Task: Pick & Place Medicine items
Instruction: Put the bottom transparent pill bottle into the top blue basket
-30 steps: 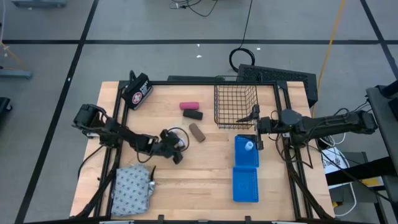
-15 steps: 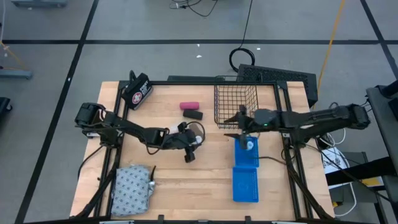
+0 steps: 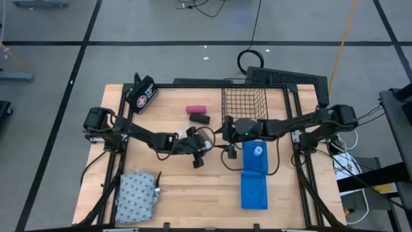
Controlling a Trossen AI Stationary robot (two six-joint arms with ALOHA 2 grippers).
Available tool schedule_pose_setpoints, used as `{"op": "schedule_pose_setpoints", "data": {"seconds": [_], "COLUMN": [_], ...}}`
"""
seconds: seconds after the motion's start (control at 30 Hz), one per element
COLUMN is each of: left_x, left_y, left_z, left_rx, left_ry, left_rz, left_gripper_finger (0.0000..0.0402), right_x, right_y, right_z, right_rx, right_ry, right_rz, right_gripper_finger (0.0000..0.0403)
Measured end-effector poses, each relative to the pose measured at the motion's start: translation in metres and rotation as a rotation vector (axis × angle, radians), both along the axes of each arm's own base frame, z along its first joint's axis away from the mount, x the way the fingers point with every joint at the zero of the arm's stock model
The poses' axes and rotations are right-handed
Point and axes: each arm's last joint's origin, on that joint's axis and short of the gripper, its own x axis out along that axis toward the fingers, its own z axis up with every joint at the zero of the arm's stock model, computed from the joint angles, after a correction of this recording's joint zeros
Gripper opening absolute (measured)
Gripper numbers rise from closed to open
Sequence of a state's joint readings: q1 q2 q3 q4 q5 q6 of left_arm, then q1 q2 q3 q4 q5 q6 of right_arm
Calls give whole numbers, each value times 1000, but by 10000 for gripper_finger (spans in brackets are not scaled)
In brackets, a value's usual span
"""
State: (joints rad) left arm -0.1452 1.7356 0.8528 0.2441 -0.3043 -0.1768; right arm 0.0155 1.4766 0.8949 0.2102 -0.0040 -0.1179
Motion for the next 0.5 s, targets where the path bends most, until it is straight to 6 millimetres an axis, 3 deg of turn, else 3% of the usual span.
{"op": "schedule_pose_setpoints", "data": {"seconds": [0.5], "left_x": [6], "left_y": [7], "left_z": [-9], "left_rx": [-40], "left_ry": [8], "left_rz": [-99], "left_gripper_finger": [147], "right_x": [24], "right_y": [15], "right_z": [-41], "right_rx": [70], "right_ry": [25], "right_rz": [60], "right_gripper_finger": [254]}}
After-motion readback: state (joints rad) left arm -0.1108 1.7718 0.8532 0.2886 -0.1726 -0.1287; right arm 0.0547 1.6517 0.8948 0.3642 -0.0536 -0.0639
